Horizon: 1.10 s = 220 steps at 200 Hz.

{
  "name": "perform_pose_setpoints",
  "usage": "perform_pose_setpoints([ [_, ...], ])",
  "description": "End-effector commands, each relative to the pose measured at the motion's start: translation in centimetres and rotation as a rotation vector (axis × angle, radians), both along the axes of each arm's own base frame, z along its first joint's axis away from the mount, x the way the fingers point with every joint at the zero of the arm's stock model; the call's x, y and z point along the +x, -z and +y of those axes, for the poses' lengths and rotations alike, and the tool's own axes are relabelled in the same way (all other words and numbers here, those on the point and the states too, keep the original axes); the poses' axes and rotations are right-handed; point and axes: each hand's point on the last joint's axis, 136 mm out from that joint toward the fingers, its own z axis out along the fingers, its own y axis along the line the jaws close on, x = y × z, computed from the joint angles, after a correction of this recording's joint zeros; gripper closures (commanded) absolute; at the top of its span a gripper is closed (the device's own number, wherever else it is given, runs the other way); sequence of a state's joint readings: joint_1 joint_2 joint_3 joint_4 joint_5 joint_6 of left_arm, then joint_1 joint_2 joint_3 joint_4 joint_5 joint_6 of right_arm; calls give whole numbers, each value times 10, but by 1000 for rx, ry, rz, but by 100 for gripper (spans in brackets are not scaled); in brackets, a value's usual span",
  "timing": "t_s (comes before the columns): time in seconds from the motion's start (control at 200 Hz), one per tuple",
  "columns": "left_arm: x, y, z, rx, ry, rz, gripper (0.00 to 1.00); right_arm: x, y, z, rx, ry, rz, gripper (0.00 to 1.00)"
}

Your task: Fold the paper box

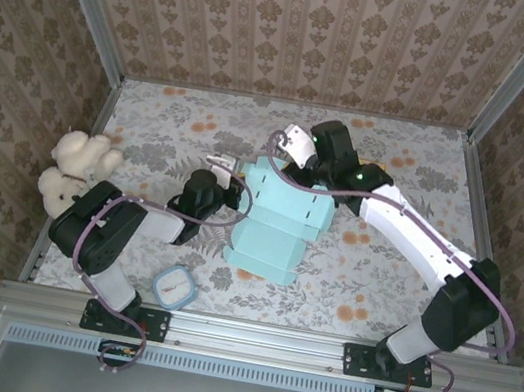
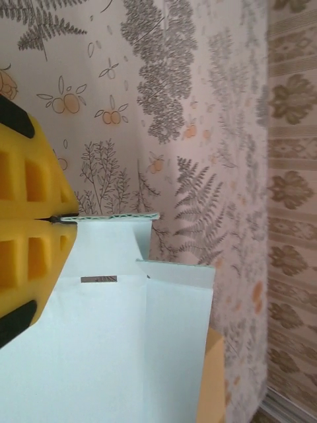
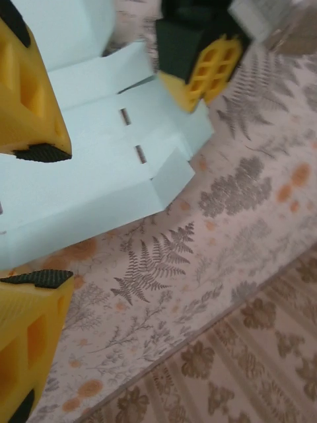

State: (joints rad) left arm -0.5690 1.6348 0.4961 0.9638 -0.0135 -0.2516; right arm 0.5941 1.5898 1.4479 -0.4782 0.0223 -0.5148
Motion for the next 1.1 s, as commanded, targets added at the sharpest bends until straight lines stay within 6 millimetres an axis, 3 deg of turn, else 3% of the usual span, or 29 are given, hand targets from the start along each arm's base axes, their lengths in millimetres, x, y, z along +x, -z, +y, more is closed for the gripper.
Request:
perform_pose_setpoints([
  [0.0, -6, -60, -4, -108, 35, -265, 100, -31, 25, -12, -188, -228, 190, 50],
  [0.305, -14, -67, -5, -95, 57, -291, 100, -22, 42, -41, -355, -271, 463, 54],
  [0.795, -22, -69, -15, -91, 100, -303, 100, 15, 44, -63, -397, -229, 367, 55],
  [1.095, -29, -72, -17, -87, 114, -318, 100, 24, 63, -70, -400, -280, 367, 56],
])
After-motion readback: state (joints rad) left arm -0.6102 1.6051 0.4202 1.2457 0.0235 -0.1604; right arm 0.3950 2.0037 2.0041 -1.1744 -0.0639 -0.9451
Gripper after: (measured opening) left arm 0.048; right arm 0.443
